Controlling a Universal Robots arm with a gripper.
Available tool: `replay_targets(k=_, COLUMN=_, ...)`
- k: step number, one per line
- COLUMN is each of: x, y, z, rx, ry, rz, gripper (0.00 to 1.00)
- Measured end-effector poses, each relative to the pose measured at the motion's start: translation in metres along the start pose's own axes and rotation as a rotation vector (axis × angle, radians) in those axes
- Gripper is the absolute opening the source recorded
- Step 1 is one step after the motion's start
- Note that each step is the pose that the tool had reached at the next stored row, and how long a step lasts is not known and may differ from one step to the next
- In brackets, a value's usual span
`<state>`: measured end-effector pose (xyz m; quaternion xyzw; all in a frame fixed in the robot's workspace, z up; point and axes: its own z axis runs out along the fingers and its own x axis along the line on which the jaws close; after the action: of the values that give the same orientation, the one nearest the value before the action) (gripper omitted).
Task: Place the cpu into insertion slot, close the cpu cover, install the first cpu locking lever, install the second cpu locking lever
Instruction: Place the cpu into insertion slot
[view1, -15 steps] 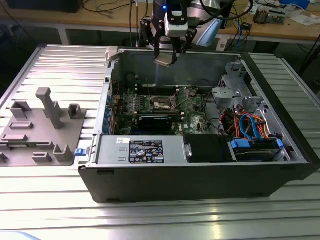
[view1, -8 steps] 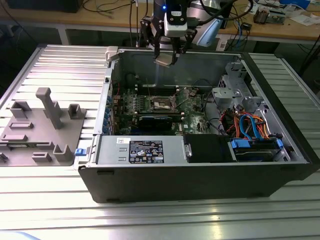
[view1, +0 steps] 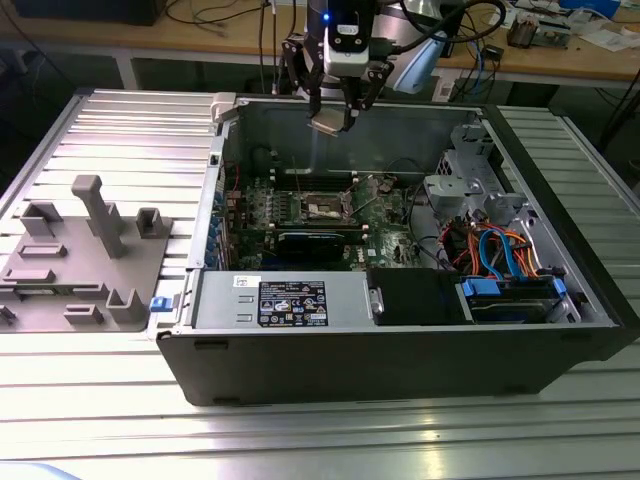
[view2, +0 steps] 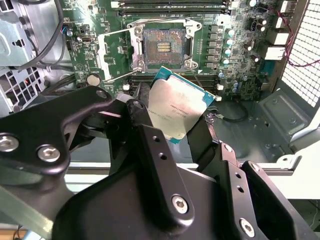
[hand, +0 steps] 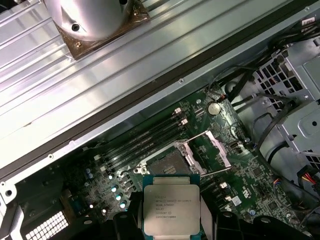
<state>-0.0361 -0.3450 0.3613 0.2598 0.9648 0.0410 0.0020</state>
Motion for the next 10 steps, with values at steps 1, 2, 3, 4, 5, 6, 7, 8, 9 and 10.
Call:
replay_targets(k=1, x=0.0, y=0.0, z=0.0001, rx=0.0, ry=0.0, rz=0.0, gripper=0.55)
replay_targets(k=2, x=0.0, y=0.0, z=0.0001, rx=0.0, ry=0.0, rz=0.0, gripper=0.55)
replay_targets(k=3, x=0.0, y=0.0, z=0.0001, rx=0.0, ry=0.0, rz=0.0, gripper=0.55)
replay_targets(k=4, x=0.0, y=0.0, z=0.0001, rx=0.0, ry=-0.0001, rz=0.001, gripper=0.55)
replay_targets(k=5, x=0.0, y=0.0, z=0.0002, rx=0.0001, ry=-0.0003, rz=0.002, gripper=0.55)
replay_targets(k=6, x=0.0, y=0.0, z=0.0002, rx=0.0001, ry=-0.0004, rz=0.003, gripper=0.55)
replay_targets(k=7, x=0.0, y=0.0, z=0.0003, rx=0.0001, ry=-0.0005, rz=0.005, gripper=0.55)
replay_targets(k=8, x=0.0, y=0.0, z=0.0003, rx=0.0002, ry=-0.0007, rz=0.006, gripper=0.55)
replay_targets(k=9, x=0.0, y=0.0, z=0.0003, rx=0.0002, ry=-0.0009, rz=0.008, gripper=0.55)
replay_targets(k=10, x=0.0, y=0.0, z=0.0003, rx=0.0002, ry=-0.0011, rz=0.011, gripper=0.55)
